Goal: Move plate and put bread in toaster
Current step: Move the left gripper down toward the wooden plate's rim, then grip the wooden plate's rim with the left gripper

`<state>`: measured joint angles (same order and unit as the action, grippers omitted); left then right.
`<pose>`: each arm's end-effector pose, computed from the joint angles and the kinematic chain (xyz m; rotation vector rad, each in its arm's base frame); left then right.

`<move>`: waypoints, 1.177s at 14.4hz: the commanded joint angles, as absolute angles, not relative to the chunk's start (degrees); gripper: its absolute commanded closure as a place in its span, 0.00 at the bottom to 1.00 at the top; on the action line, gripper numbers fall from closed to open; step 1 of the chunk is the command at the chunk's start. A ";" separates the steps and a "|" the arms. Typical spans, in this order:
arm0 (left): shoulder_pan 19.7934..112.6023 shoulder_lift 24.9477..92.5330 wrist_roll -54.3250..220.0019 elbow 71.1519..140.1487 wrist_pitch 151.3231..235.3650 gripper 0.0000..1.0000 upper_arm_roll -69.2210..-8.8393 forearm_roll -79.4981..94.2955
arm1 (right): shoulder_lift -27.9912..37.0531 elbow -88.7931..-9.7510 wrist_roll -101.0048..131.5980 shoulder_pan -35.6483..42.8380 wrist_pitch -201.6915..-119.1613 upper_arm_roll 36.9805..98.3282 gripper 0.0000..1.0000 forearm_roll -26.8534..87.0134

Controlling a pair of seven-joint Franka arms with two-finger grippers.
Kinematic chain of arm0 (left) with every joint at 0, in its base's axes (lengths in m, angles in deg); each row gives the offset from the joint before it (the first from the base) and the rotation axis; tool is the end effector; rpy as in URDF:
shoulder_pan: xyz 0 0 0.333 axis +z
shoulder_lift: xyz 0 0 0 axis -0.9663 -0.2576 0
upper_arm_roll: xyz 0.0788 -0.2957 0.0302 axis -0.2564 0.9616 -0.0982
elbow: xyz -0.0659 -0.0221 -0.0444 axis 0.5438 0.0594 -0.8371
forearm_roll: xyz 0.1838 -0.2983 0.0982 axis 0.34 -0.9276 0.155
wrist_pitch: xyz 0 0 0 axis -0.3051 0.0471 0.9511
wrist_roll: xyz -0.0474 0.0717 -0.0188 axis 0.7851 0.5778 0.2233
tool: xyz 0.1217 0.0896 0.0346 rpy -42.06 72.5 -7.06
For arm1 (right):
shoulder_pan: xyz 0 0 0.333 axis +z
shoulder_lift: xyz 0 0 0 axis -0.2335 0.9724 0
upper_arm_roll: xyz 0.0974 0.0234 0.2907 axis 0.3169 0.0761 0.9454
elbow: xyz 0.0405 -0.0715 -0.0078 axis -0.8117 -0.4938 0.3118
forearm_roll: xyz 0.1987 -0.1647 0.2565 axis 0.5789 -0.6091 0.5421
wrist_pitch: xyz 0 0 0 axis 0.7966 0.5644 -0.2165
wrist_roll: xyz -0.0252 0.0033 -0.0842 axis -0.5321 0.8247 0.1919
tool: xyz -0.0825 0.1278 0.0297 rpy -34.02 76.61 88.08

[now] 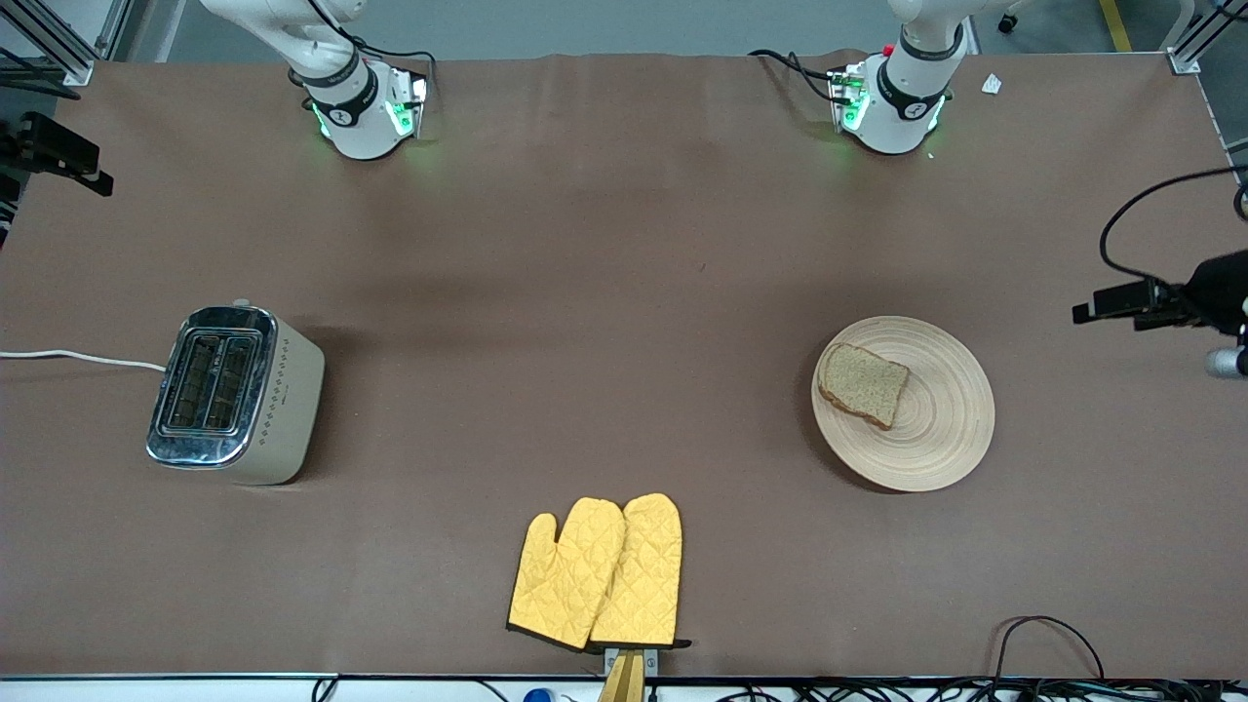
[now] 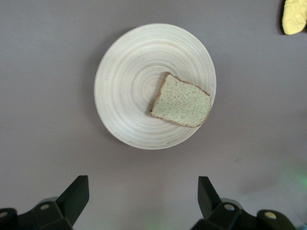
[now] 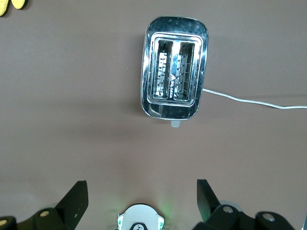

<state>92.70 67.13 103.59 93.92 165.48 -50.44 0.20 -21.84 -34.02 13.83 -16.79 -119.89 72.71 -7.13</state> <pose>0.5738 0.0715 0.4253 2.7584 -0.0354 -0.2799 0.4743 -0.0315 0.6198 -3.1319 -0.0756 0.1605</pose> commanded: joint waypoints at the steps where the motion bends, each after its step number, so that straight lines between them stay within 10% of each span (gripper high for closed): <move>1: 95.72 58.20 107.20 92.42 166.27 0.00 -49.97 -4.95 | -21.75 -33.31 14.00 -16.84 -119.16 72.66 0.00 -6.94; 17: 101.35 36.03 131.30 92.16 173.91 0.00 -49.80 -15.42 | -21.66 -33.31 14.00 -16.76 -119.34 72.58 0.00 -6.85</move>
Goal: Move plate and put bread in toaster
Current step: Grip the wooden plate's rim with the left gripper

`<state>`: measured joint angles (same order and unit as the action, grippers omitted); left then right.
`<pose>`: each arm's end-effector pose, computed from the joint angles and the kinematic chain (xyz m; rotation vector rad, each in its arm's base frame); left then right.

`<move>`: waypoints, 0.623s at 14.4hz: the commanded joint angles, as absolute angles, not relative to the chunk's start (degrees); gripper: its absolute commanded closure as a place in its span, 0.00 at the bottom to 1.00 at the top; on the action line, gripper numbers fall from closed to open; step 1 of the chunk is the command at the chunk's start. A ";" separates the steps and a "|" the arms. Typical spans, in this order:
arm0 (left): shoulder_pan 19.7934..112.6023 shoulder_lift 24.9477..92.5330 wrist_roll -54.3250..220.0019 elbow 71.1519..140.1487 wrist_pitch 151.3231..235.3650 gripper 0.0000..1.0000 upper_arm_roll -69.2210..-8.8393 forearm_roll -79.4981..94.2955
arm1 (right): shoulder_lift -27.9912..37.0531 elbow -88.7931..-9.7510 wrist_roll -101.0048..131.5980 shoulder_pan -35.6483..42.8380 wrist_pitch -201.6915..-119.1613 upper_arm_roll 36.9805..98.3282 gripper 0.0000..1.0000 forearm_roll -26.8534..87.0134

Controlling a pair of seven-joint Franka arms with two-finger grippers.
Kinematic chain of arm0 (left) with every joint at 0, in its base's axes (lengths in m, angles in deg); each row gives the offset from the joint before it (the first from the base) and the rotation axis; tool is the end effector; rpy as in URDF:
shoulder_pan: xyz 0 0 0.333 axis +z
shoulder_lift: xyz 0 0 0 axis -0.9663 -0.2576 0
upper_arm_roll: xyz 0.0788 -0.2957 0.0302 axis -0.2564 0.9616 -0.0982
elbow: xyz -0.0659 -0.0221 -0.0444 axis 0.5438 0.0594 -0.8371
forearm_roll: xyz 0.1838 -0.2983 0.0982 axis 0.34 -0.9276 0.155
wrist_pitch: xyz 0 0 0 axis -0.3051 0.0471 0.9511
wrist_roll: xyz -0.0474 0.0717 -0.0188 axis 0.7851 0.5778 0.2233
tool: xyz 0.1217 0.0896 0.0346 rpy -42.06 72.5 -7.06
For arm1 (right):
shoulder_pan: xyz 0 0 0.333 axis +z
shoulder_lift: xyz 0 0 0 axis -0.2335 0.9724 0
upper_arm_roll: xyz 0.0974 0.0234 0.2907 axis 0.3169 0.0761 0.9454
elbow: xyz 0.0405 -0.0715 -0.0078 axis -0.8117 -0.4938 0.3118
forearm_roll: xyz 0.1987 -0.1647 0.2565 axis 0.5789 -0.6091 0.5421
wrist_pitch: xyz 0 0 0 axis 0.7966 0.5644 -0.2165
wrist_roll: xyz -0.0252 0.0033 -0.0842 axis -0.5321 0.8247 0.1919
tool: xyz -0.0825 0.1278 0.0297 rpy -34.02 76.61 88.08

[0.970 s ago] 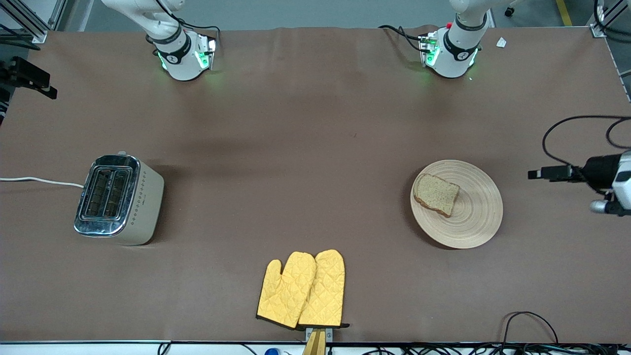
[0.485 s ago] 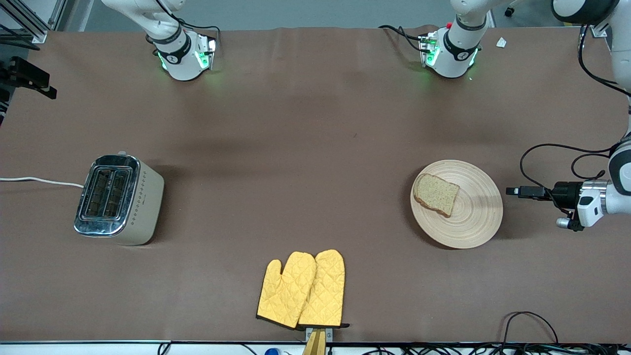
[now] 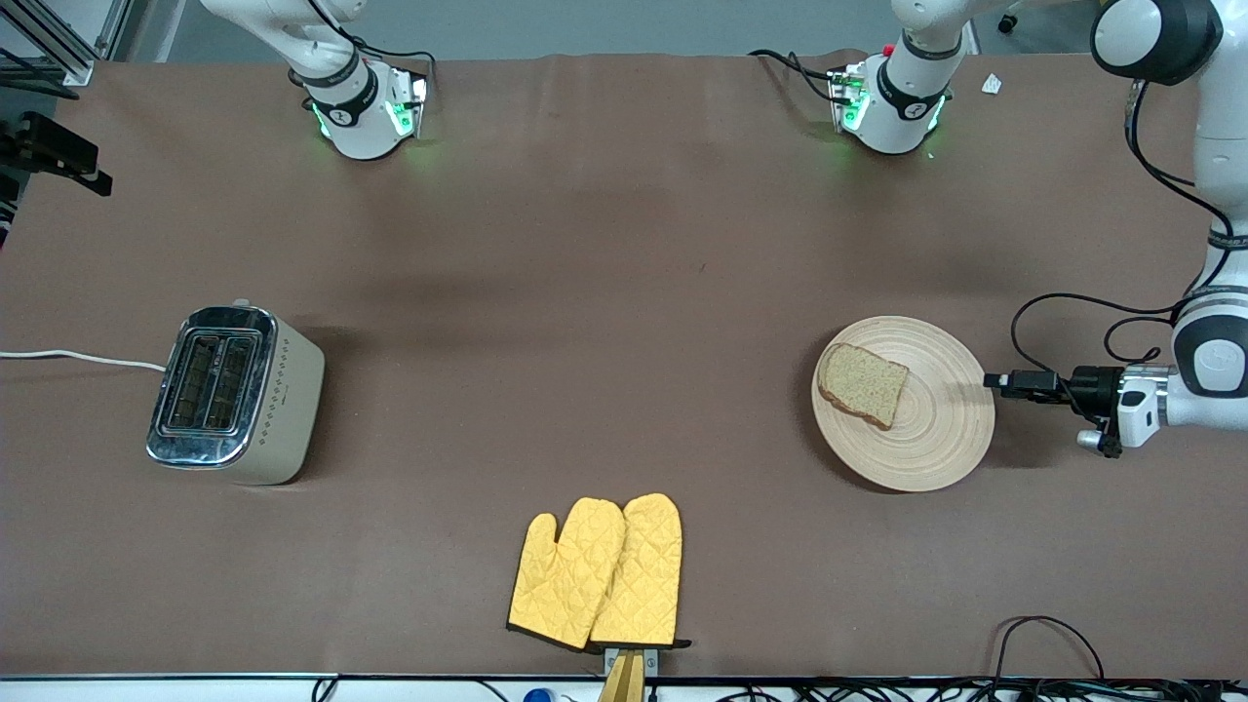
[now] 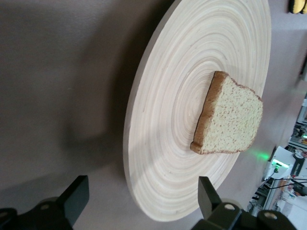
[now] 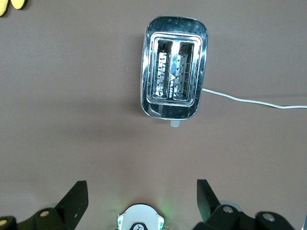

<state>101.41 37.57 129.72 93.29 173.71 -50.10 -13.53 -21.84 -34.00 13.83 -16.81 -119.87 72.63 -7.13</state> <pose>0.5768 0.1309 0.1431 2.3083 -0.1361 -0.3106 0.4742 -0.0323 0.6199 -3.1318 -0.0729 0.1605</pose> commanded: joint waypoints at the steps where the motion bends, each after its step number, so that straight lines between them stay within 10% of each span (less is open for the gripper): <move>1: 101.09 35.76 131.30 92.25 173.92 0.02 -49.62 -15.77 | -21.66 -33.31 14.00 -16.76 -119.34 72.58 0.00 -6.85; 9: 101.09 34.62 133.41 92.25 175.32 0.62 -49.53 -16.74 | -21.75 -33.31 13.65 -17.02 -119.25 72.58 0.00 -6.85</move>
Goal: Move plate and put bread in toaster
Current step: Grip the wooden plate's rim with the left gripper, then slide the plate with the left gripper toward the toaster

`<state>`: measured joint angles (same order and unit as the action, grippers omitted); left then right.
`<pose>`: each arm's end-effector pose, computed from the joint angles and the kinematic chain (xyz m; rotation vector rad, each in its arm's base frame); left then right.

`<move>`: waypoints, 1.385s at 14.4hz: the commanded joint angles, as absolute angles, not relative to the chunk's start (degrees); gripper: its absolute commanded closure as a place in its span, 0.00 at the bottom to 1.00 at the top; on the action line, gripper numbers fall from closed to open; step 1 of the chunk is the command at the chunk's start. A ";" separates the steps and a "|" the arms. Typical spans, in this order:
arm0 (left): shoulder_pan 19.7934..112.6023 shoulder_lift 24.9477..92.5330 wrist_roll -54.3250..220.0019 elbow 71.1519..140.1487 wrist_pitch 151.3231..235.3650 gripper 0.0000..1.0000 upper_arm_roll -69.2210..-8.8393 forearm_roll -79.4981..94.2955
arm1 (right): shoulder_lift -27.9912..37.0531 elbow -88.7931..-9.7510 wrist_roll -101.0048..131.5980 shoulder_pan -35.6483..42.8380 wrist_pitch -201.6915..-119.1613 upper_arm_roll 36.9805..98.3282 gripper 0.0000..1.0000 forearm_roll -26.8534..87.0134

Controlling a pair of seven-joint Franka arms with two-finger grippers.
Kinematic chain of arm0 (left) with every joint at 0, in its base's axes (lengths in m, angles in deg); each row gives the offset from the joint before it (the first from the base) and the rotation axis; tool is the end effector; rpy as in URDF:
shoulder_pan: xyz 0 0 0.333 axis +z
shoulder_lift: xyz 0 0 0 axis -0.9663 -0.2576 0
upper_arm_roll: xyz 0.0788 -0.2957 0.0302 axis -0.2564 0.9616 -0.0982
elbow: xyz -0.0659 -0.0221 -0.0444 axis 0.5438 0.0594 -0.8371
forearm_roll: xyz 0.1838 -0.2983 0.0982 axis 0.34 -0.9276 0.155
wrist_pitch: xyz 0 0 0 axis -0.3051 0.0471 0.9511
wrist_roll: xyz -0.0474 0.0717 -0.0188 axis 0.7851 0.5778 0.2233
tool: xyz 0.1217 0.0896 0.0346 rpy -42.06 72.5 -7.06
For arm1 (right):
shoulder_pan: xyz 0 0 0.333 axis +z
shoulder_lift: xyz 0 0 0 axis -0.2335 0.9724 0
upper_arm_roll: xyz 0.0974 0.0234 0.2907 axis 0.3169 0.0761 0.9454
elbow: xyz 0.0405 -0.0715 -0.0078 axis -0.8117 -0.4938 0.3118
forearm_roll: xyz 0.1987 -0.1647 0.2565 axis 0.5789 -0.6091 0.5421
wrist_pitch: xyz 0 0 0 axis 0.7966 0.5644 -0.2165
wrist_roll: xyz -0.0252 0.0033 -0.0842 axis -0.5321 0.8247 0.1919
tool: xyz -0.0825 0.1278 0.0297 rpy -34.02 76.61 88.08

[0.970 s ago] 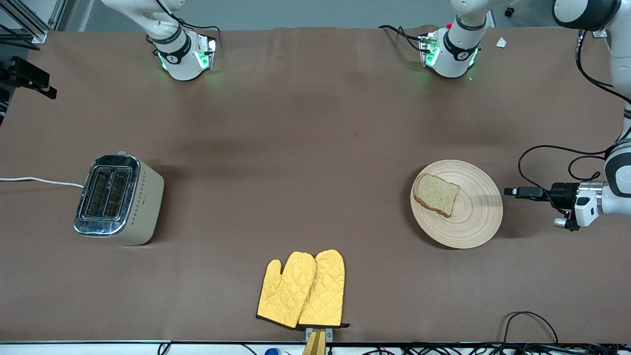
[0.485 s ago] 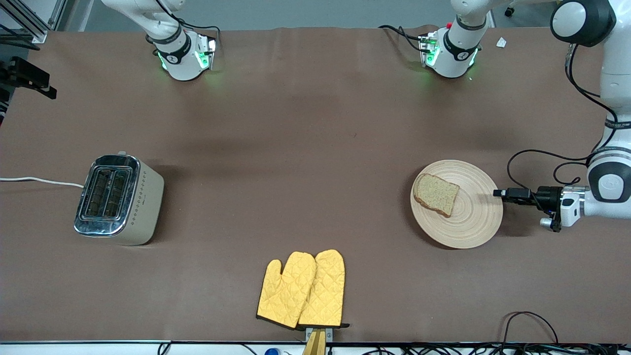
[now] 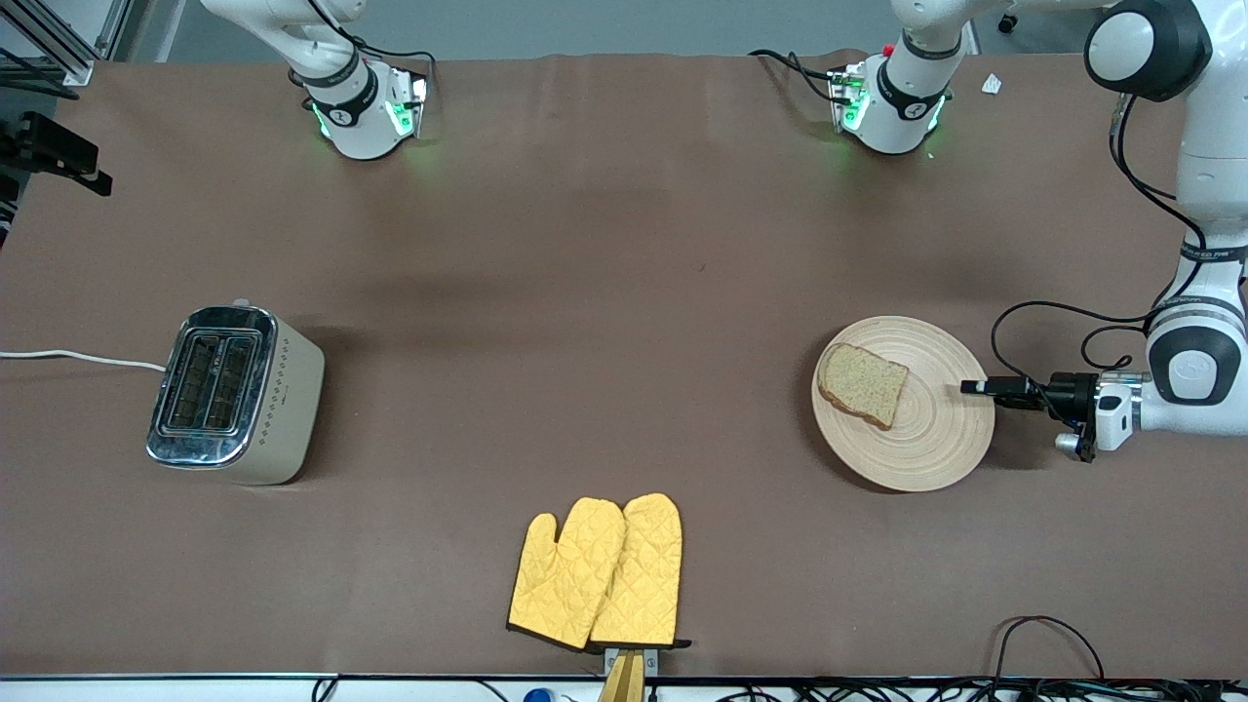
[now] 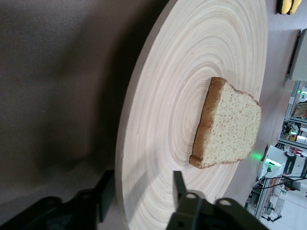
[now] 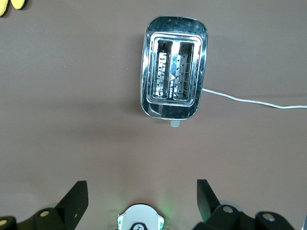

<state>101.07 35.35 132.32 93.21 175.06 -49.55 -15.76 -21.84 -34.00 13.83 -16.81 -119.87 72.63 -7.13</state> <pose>0.5792 0.1184 0.1238 2.2666 -0.1585 -0.2782 0.4742 -0.0323 0.6199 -3.1318 -0.0729 0.1605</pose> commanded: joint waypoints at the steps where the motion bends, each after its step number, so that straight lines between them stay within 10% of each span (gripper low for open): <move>1: 101.09 34.70 133.41 92.25 175.41 0.70 -49.62 -16.74 | -21.66 -33.31 13.65 -17.02 -119.34 72.58 0.00 -6.85; 6: 100.91 34.97 133.41 92.25 176.55 0.98 -49.36 -16.75 | -21.66 -33.31 13.47 -17.19 -119.25 72.40 0.00 -6.85; 20: 97.41 35.49 113.29 90.22 177.86 1.00 -31.25 -23.04 | -21.57 -33.66 11.02 -19.56 -119.07 72.31 0.00 -6.94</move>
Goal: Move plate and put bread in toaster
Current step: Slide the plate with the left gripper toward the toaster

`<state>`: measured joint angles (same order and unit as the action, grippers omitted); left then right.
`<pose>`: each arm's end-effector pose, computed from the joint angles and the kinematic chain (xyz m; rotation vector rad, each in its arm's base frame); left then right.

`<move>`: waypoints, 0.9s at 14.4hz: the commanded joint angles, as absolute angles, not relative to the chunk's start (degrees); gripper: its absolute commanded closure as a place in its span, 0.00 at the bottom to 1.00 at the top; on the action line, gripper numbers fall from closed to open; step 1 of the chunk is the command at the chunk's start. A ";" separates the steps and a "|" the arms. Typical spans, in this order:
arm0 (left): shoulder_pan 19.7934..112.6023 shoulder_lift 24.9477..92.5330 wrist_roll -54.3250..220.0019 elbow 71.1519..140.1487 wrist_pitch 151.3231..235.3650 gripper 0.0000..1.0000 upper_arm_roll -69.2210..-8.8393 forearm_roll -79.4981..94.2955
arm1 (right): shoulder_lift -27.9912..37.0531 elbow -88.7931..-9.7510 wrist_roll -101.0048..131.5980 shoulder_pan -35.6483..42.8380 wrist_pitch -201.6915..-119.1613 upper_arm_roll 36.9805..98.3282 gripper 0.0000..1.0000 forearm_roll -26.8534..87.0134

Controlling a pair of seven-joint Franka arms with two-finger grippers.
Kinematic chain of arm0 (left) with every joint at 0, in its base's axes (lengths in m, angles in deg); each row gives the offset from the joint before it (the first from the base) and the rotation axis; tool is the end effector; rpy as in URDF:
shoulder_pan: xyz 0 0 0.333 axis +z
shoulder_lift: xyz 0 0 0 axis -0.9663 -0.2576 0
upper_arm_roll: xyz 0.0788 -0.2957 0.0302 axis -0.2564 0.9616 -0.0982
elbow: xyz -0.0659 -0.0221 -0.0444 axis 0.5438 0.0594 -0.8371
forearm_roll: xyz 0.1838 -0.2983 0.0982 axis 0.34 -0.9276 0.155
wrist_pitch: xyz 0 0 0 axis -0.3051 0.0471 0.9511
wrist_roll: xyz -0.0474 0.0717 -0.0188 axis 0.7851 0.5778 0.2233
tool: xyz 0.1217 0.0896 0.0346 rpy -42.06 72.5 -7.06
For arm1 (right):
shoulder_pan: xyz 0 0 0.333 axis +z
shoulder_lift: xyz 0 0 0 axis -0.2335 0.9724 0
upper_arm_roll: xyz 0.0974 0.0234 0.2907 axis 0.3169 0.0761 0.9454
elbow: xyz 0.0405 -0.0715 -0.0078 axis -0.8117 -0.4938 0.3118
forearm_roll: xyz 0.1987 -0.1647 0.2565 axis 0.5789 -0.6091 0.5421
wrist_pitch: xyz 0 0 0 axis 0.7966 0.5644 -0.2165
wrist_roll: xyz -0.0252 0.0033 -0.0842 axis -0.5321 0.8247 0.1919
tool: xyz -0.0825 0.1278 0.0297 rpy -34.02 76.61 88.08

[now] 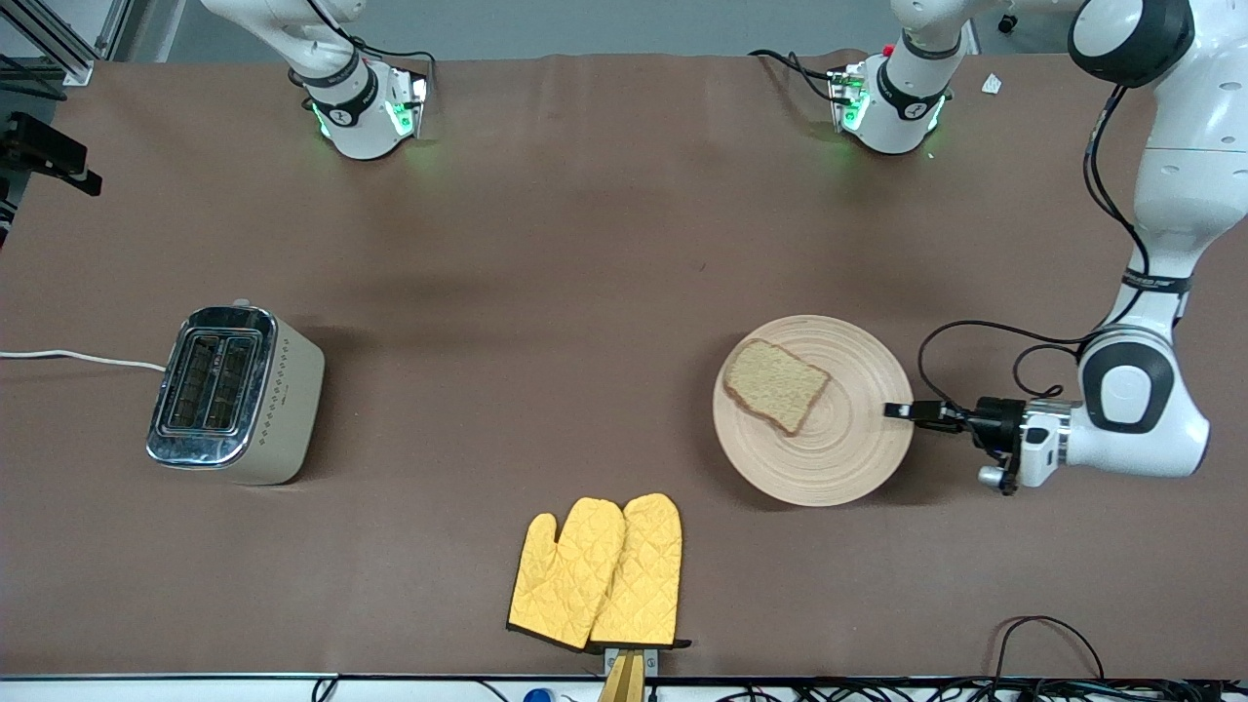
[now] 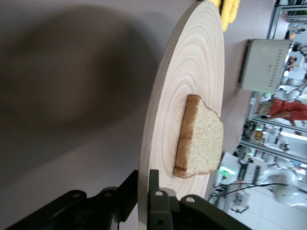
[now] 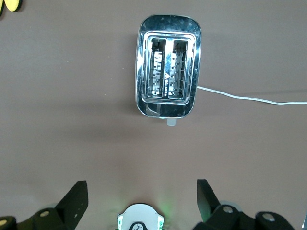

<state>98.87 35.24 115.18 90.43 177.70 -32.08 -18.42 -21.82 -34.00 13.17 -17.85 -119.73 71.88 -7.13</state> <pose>0.6293 -0.0562 0.1921 2.1292 -0.1375 -0.3246 0.4727 -0.0472 0.6196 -3.1290 -0.0420 0.1644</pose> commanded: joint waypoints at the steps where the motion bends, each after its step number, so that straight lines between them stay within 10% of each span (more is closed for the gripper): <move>1: 95.31 35.32 113.20 90.23 178.39 1.00 -31.34 -26.99 | -21.57 -33.66 9.88 -20.18 -119.07 72.23 0.00 -6.94; 13: 64.54 26.89 114.95 85.84 210.64 1.00 -31.43 -46.97 | -20.07 -41.37 12.49 -19.57 -125.29 72.58 0.00 -7.03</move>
<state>66.70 29.70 113.98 89.97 209.62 -31.67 -44.43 -19.95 -37.95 10.64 -20.33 -121.93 72.03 -7.11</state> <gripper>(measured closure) 0.877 0.000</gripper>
